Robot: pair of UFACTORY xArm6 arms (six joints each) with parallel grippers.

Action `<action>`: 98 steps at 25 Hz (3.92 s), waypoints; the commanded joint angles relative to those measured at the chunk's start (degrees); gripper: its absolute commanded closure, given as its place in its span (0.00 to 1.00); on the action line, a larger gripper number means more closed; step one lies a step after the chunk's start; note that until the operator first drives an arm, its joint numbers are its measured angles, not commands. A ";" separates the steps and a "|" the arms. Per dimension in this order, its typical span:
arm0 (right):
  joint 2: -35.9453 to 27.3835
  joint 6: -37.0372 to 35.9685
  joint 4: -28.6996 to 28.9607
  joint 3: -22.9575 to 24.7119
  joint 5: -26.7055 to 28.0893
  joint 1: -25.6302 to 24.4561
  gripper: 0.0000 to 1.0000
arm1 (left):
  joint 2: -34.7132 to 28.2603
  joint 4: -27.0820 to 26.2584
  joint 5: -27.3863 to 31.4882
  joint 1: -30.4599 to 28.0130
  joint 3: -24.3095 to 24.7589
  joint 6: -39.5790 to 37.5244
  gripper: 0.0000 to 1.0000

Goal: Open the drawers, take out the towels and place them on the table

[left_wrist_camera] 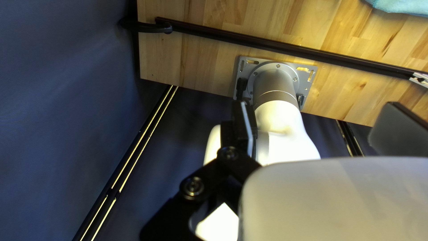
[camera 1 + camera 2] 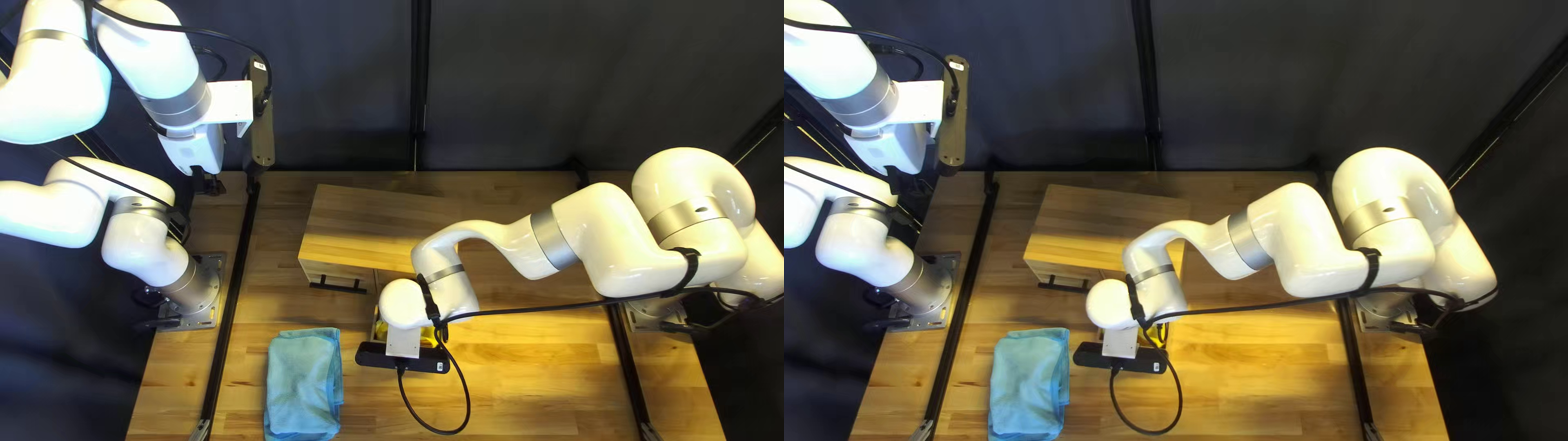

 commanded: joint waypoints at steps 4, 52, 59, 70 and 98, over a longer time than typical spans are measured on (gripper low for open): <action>-1.92 0.90 -0.35 -0.54 2.26 0.73 1.00 | 0.00 0.00 0.00 0.00 0.00 0.00 0.00; -17.06 10.88 -0.80 -19.71 37.90 10.70 1.00 | 0.00 0.00 0.00 0.00 0.00 0.00 0.00; -18.94 12.57 0.19 -24.15 44.34 12.89 1.00 | 0.00 0.00 0.00 0.00 0.00 0.00 0.00; -24.57 18.96 3.65 -11.31 38.10 17.59 1.00 | 0.00 0.00 0.00 0.00 0.00 0.00 0.00; -29.17 25.06 5.00 16.52 11.90 26.34 1.00 | 0.00 0.00 0.00 0.00 0.00 0.00 0.00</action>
